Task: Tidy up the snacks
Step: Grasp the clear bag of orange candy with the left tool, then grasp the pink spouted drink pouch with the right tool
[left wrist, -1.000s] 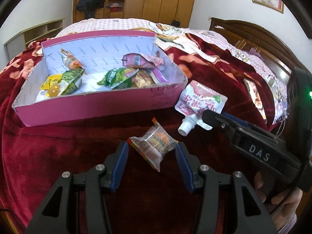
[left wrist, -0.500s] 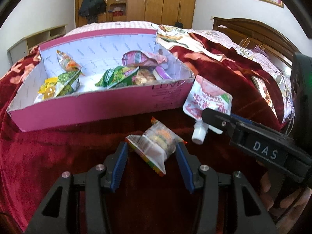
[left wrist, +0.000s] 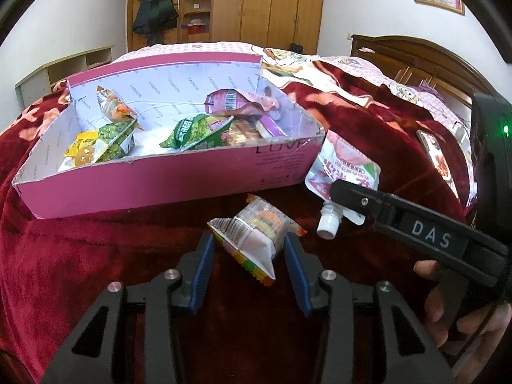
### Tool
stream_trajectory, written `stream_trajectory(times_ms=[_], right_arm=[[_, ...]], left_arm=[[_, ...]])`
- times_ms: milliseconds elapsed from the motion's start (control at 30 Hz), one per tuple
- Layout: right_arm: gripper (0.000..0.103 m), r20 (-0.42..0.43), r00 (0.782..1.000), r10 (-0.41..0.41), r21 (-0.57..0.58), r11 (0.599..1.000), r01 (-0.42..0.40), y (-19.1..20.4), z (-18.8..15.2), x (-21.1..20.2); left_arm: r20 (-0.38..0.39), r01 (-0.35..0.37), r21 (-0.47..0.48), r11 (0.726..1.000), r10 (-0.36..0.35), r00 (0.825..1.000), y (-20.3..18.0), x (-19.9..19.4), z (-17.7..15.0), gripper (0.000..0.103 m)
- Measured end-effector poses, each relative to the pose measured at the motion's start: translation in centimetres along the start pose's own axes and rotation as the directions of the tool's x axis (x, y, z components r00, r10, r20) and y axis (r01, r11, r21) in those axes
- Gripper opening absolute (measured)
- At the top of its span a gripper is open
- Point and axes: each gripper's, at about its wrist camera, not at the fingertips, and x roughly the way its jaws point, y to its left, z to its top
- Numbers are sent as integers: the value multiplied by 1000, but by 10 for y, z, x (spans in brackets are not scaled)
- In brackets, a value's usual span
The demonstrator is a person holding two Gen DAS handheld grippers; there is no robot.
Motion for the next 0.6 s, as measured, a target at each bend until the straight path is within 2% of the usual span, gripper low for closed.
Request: stream_trajectory(times_ms=[67,100,367,400,433,600], right_arm=[[56,11,1000,5,5,1000,-5,0,-1,-2],[50,17,1000,10,4,1000,-10,0,-2,-3],[40,61,998,28,33,999,-30,-1,-8,-13],[37,66,997,33,38,999,-35,-1,-9,-15],[30,68,997,30,44,998,-33,-2,-9,-16],[30,60,997,55,70,996,-59,-2,-12,-19]], left_arm=[[2,1,-5,1000,-1,1000,2,-2,0,42],[3,2,-5,1000,-2,1000,2,-2,0,42],[14,-3,-11,1000,3,1000,7,-8,0,39],[16,-4,-12,1000,4,1000,8,-9,-1,39],[18,-6,-14,1000,7,1000,9,-10,0,39],[22,-23,-23,999,24,999,13,-14,-1,39]])
